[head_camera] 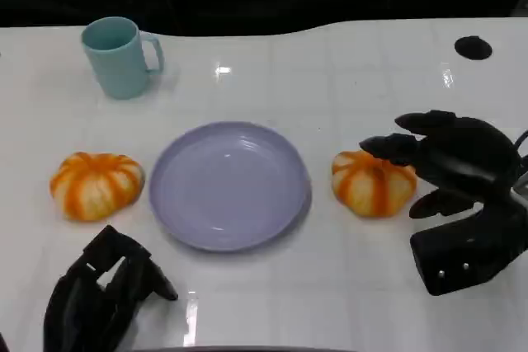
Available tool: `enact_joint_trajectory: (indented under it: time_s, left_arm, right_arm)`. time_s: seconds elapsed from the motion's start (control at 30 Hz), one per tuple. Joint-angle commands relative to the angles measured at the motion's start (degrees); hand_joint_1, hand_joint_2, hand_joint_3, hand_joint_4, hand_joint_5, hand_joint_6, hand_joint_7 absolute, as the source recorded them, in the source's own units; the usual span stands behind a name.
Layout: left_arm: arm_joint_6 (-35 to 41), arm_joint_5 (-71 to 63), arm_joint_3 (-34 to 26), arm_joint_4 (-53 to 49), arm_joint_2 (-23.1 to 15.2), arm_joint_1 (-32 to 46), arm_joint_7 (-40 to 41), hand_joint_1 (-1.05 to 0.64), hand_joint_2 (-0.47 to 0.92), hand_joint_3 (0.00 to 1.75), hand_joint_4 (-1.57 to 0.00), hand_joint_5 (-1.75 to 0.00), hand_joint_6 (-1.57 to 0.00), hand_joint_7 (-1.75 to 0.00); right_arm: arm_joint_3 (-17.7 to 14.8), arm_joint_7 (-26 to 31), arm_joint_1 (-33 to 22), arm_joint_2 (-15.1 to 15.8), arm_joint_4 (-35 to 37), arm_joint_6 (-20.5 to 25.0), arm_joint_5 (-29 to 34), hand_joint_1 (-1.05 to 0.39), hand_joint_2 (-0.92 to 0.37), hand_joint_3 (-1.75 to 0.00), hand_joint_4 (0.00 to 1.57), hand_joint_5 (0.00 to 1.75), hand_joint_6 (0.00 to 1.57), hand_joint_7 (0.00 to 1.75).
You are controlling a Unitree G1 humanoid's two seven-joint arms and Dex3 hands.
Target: Grasp the bread from the table and place it into the plate.
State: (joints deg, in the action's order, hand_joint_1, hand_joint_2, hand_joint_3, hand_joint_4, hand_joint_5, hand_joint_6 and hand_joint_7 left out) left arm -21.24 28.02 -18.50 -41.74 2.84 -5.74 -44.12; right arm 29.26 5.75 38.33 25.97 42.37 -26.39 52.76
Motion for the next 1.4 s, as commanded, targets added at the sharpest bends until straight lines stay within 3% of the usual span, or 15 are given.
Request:
enact_joint_trajectory:
  time_s: [0.03, 0.33, 0.83, 0.97, 1.07, 1.1, 1.13, 1.17, 1.2, 1.3, 1.37, 1.4]
  left_arm:
    - [-0.85, -0.06, -0.27, 0.41, -0.36, -0.04, 0.72, -0.6, 0.92, 0.26, -0.65, -1.75, -0.53, -1.53]
    - [-0.99, 0.13, -0.42, 0.44, -0.17, -0.06, 0.4, -0.61, 0.92, 0.23, -0.65, -1.75, -0.52, -1.54]
    - [-0.57, 0.32, -0.47, 0.91, -0.2, 0.2, 0.27, -0.59, 0.92, 0.23, -0.65, -1.75, -0.51, -1.54]
    - [-0.57, 0.53, -0.56, 1.29, -0.06, 0.54, 0.14, -0.59, 0.92, 0.23, -0.65, -1.75, -0.51, -1.54]
    - [-0.85, 0.53, -0.62, 1.5, 0.12, 0.78, 0.28, -0.59, 0.92, 0.24, -0.65, -1.75, -0.51, -1.53]
    - [-0.83, 0.52, -0.61, 1.76, 0.26, 0.95, 0.47, -0.59, 0.92, 0.24, -0.65, -1.75, -0.51, -1.53]
    - [-0.78, 0.53, -0.6, 1.94, 0.35, 1.08, 0.54, -0.58, 0.92, 0.24, -0.65, -1.75, -0.51, -1.52]
    - [-0.73, 0.59, -0.6, 2.07, 0.4, 1.18, 0.4, -0.58, 0.92, 0.24, -0.65, -1.75, -0.52, -1.52]
    - [-0.56, 0.62, -0.58, 2.16, 0.39, 1.19, 0.26, -0.58, 0.92, 0.24, -0.65, -1.75, -0.52, -1.52]
    - [0.22, 0.77, -0.54, 2.72, 0.39, 1.37, 0.27, -0.59, 0.92, 0.24, -0.65, -1.75, -0.52, -1.53]
    - [0.57, 0.81, -0.51, 3.26, 0.51, 1.67, 0.44, -0.58, 0.92, 0.24, -0.65, -1.75, -0.52, -1.53]
    - [0.66, 0.82, -0.51, 3.49, 0.58, 1.8, 0.5, -0.57, 0.92, 0.24, -0.64, -1.75, -0.52, -1.52]
  right_arm:
    - [2.49, 0.52, 2.85, -0.94, 3.38, 0.61, 1.03, -0.54, -0.83, 0.0, 0.21, 0.04, 0.27, 0.0]
    - [6.3, 1.21, 5.6, -3.77, 8.87, 2.11, 1.81, -0.56, -0.84, 0.0, 0.2, 0.05, 0.25, 0.0]
    - [11.14, 4.08, 11.44, -12.92, 23.15, 5.84, 1.94, -0.53, -0.86, -0.01, 0.21, 0.06, 0.25, 0.01]
    - [11.72, 5.27, 12.06, -14.96, 26.43, 6.57, 1.18, -0.5, -0.86, 0.0, 0.32, 0.11, 0.33, 0.04]
    - [11.3, 7.92, 11.73, -16.09, 28.3, 6.38, 0.23, -0.4, -0.86, 0.0, 0.5, 0.21, 0.51, 0.1]
    - [11.15, 9.02, 11.54, -16.3, 28.81, 5.91, -0.17, -0.35, -0.87, 0.0, 0.57, 0.35, 0.6, 0.13]
    - [11.15, 10.36, 11.34, -16.38, 29.23, 5.35, -0.47, -0.3, -0.89, 0.0, 0.54, 0.71, 0.68, 0.17]
    - [11.11, 12.03, 11.04, -16.34, 29.54, 4.48, -0.79, -0.28, -0.9, 0.0, 0.52, 0.93, 0.73, 0.2]
    - [11.2, 13.98, 10.78, -16.31, 29.86, 3.76, -0.88, -0.25, -0.91, -0.03, 0.55, 1.21, 0.76, 0.42]
    - [11.88, 17.99, 10.56, -16.32, 30.74, 2.71, -0.48, -0.21, -0.92, -0.09, 0.62, 1.52, 0.81, 0.7]
    - [12.73, 19.68, 10.72, -16.34, 31.12, 2.85, 0.35, -0.26, -0.92, -0.14, 0.77, 1.7, 0.85, 0.83]
    - [13.06, 20.27, 10.8, -16.35, 31.28, 2.93, 0.68, -0.26, -0.92, -0.23, 0.84, 1.73, 0.78, 1.15]
